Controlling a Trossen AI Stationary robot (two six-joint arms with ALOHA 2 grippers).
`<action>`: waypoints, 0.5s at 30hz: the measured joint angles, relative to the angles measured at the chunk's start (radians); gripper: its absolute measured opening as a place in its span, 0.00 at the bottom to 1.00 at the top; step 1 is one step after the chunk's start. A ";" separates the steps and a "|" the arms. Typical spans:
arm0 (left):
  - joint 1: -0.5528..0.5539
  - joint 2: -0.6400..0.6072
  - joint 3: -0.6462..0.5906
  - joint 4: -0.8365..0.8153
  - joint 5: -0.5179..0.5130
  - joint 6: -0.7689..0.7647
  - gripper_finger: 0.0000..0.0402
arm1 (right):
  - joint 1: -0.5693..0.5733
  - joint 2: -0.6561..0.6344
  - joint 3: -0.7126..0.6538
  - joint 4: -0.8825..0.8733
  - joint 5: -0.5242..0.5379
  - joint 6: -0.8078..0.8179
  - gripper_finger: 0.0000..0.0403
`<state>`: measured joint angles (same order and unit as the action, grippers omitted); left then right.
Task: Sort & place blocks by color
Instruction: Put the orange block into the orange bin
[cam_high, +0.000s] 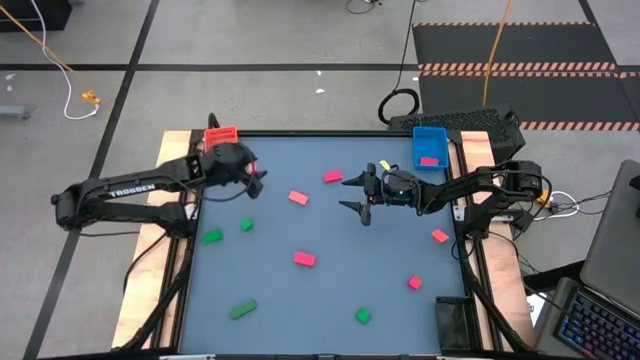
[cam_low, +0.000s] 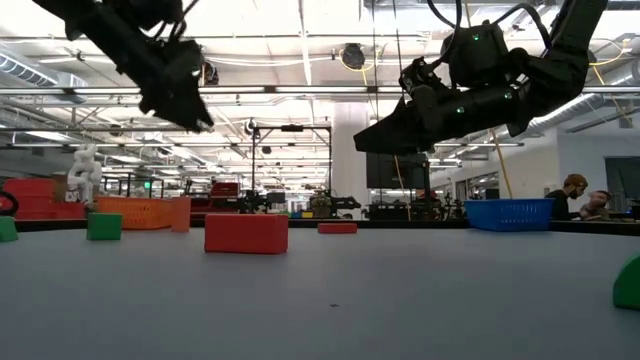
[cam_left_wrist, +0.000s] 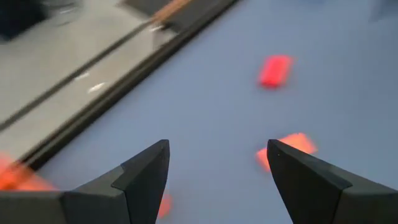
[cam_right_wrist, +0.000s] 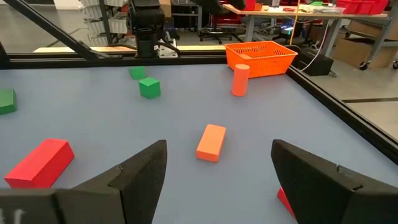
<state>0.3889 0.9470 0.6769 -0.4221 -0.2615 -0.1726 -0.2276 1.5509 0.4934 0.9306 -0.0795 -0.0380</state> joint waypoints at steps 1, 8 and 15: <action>-0.001 0.008 0.000 -0.016 -0.048 -0.015 0.67 | 0.000 0.000 0.000 0.000 0.000 0.000 0.70; 0.003 0.091 0.000 -0.022 -0.110 0.052 0.67 | 0.000 0.000 0.000 0.000 0.000 0.000 0.70; 0.067 0.218 0.000 -0.023 -0.132 0.024 0.67 | 0.000 0.000 0.000 0.000 0.000 0.000 0.70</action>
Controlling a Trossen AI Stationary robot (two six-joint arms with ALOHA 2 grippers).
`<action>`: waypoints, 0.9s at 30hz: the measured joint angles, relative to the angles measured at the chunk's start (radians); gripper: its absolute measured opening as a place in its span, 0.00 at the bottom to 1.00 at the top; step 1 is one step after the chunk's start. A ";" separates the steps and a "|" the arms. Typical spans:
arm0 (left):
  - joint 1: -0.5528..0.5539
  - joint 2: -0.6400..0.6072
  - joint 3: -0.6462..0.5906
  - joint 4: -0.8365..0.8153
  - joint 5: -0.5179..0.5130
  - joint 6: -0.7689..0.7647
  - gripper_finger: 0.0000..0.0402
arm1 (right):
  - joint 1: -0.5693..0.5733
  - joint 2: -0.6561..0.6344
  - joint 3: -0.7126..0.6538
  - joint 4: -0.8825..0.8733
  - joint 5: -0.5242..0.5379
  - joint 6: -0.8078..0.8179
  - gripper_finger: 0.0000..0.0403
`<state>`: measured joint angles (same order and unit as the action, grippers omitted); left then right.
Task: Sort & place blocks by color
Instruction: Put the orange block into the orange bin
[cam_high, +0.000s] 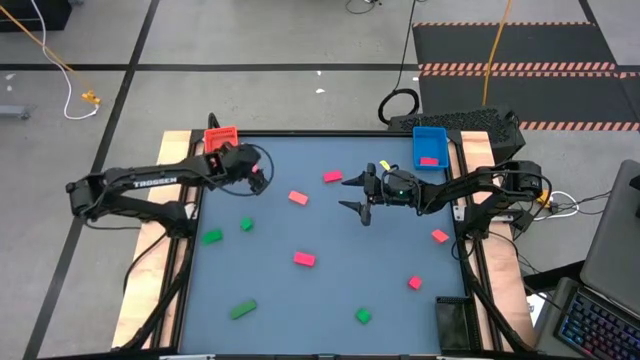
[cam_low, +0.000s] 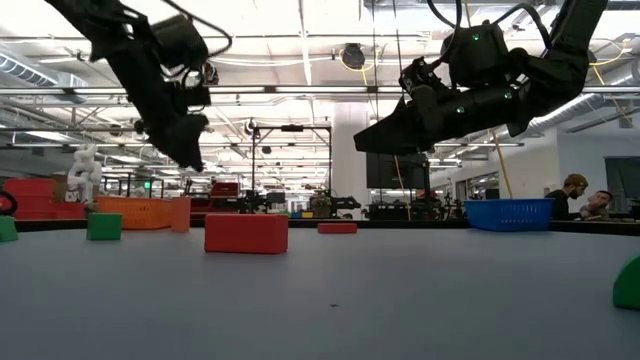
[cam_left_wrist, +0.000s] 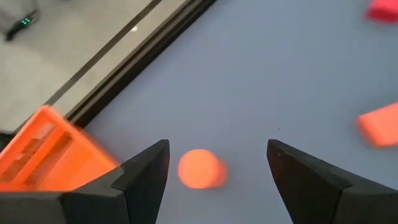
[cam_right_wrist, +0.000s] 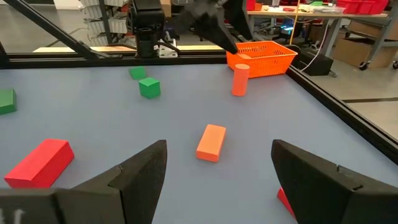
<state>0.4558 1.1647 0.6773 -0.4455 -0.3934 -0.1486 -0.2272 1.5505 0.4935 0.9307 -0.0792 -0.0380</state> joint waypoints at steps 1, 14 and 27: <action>0.011 0.012 0.000 0.000 -0.008 0.002 0.67 | 0.000 0.000 0.000 0.000 0.000 0.000 0.70; 0.122 0.104 0.000 -0.012 0.035 0.032 0.67 | 0.000 0.000 0.000 0.000 0.000 0.000 0.70; 0.139 0.134 0.003 -0.006 0.090 -0.010 0.67 | 0.000 0.000 0.000 0.000 0.000 0.000 0.70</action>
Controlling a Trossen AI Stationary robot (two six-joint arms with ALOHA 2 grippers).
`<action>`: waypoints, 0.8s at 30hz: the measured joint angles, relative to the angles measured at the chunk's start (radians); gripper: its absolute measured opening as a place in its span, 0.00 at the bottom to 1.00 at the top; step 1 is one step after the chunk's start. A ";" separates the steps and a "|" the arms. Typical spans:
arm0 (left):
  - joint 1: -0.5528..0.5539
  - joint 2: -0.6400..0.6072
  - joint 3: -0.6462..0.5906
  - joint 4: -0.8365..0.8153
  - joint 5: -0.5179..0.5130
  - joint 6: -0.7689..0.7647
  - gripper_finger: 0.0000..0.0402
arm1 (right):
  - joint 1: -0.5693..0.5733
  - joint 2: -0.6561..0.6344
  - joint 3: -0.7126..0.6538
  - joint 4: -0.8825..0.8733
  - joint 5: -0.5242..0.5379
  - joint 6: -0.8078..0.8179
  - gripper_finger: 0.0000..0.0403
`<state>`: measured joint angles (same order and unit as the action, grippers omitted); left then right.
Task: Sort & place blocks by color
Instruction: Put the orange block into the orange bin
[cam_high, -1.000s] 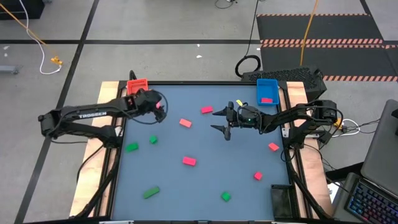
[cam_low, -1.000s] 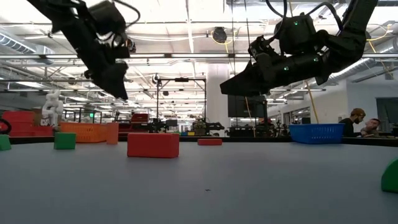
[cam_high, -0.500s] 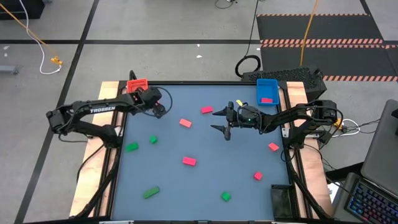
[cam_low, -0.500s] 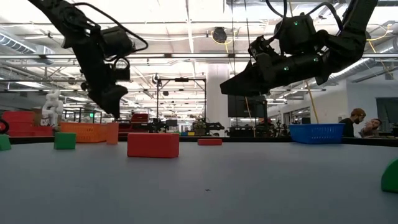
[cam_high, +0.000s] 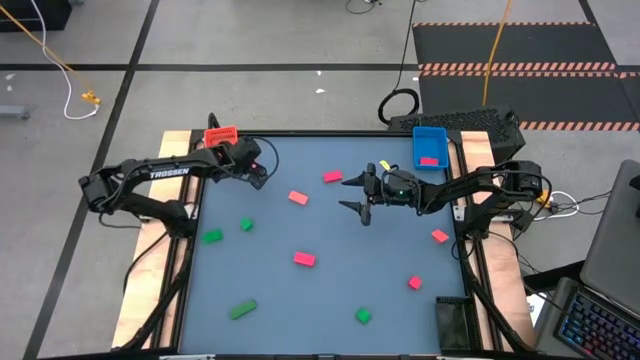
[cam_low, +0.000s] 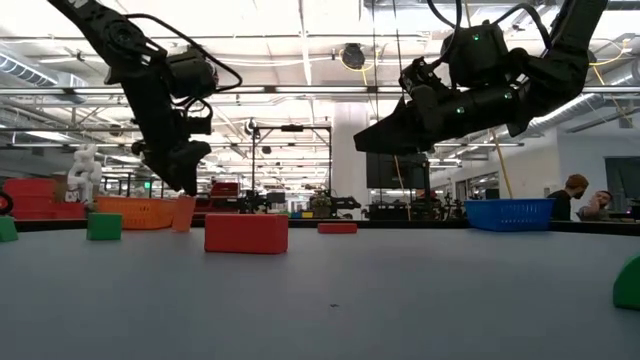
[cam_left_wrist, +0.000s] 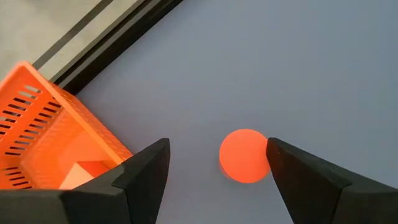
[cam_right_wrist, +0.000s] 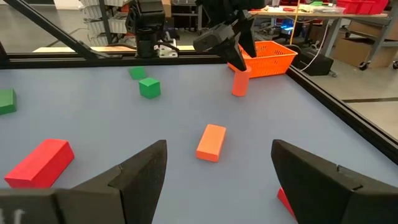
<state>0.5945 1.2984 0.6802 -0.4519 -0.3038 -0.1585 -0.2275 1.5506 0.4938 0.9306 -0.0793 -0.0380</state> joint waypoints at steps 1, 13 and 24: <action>0.000 -0.005 -0.001 -0.004 0.000 0.001 0.67 | 0.000 0.000 0.000 0.000 0.000 0.000 0.70; 0.001 -0.035 -0.005 -0.019 0.025 0.006 0.67 | 0.000 0.000 0.000 0.000 0.000 0.000 0.70; 0.001 -0.031 -0.005 -0.009 0.087 -0.004 0.67 | 0.000 0.000 0.000 0.000 0.000 0.000 0.70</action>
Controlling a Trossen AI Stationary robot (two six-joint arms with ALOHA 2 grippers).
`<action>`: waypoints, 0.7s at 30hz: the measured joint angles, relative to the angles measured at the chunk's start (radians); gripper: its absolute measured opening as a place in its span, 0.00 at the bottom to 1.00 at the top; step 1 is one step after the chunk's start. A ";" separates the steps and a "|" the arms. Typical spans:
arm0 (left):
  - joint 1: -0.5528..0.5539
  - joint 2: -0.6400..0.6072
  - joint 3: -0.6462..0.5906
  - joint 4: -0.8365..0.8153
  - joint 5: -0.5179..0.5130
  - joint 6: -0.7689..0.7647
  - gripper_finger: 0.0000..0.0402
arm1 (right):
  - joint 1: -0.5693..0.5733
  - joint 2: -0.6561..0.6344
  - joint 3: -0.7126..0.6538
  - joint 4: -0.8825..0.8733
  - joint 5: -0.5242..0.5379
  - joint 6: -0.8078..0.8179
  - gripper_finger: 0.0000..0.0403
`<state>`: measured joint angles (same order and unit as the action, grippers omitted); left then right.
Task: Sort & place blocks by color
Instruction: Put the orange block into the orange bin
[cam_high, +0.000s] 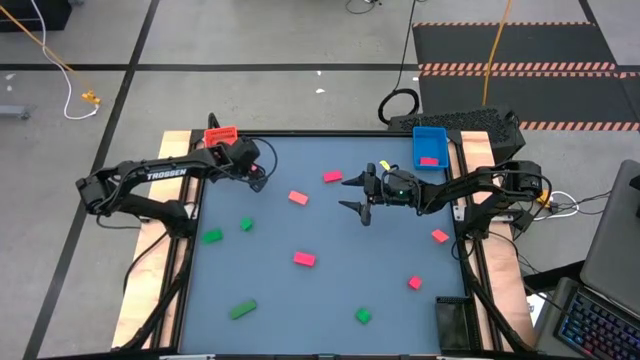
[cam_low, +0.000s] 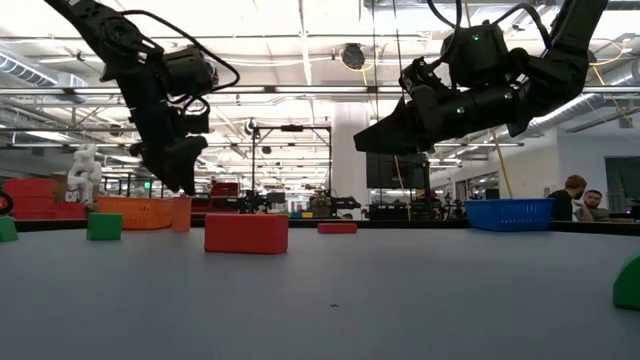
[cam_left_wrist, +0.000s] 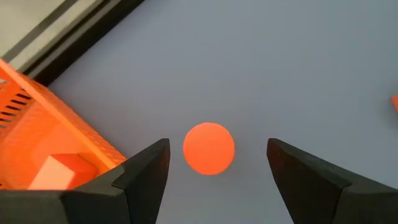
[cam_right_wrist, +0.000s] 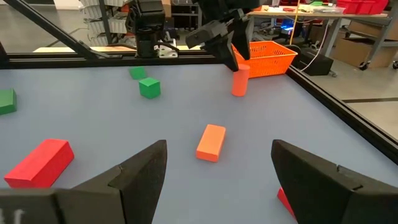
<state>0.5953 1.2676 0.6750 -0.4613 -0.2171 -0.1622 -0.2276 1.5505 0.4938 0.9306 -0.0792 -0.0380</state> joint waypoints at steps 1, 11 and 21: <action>0.000 0.004 0.000 0.000 0.001 -0.003 0.67 | 0.000 0.000 0.000 0.000 0.000 0.000 0.70; 0.000 0.099 0.000 0.035 0.000 -0.005 0.67 | 0.000 0.000 0.000 0.000 0.000 -0.001 0.70; 0.000 0.147 0.001 0.092 -0.054 0.008 0.61 | 0.000 0.000 0.000 0.000 0.000 0.000 0.70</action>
<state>0.5953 1.4147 0.6758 -0.3690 -0.2713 -0.1542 -0.2276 1.5507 0.4938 0.9306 -0.0794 -0.0383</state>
